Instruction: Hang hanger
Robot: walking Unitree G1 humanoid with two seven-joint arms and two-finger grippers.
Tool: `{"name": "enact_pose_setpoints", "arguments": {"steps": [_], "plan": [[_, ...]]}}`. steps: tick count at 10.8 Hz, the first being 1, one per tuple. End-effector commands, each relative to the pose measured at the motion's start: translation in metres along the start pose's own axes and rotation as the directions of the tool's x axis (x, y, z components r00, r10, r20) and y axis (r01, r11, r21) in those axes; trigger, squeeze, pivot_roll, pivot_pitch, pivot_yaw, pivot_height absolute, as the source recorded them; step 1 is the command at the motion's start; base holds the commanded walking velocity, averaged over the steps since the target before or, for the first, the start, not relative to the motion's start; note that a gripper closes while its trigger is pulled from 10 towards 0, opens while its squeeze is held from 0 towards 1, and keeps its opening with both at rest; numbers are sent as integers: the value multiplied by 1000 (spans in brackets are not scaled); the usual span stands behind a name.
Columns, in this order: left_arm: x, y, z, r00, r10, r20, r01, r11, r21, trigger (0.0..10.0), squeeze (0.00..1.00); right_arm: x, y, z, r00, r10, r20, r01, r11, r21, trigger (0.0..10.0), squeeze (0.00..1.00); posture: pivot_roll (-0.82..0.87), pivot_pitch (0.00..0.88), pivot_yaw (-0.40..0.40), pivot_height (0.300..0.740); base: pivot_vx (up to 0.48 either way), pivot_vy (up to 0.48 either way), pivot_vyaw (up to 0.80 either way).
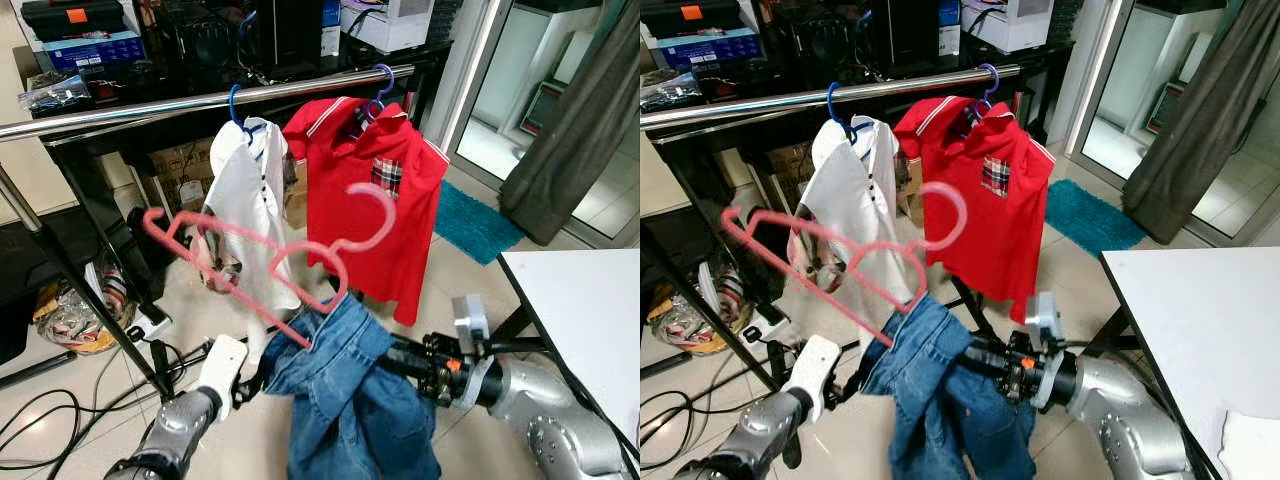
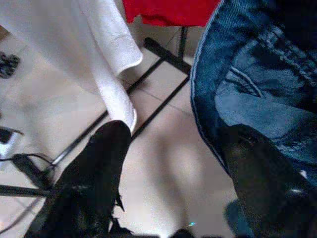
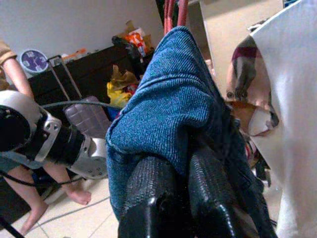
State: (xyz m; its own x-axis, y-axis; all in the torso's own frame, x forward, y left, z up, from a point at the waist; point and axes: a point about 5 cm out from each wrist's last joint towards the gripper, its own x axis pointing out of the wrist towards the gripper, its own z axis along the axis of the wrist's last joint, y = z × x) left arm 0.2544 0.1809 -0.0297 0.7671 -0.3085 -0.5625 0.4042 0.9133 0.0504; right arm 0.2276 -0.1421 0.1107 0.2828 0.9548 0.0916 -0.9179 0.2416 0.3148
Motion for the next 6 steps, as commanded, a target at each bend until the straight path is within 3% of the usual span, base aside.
{"name": "enact_pose_setpoints", "arguments": {"steps": [1,4,6], "plan": [[1,-2,-1,1000,-17,-8,17,999,-32,0,0,0,1,13,999,13,32,-12,999,-45,10000,0,-23,34,5,740,0,0,0],[3,-14,0,991,-137,10,137,986,-100,0,0,1,4,14,999,17,36,-16,999,-46,10000,0,-26,30,8,740,0,0,0],[2,-14,1,988,-154,32,156,982,-107,0,0,1,5,10,999,13,31,-12,999,-37,10000,0,-26,29,9,740,0,0,0]]}}
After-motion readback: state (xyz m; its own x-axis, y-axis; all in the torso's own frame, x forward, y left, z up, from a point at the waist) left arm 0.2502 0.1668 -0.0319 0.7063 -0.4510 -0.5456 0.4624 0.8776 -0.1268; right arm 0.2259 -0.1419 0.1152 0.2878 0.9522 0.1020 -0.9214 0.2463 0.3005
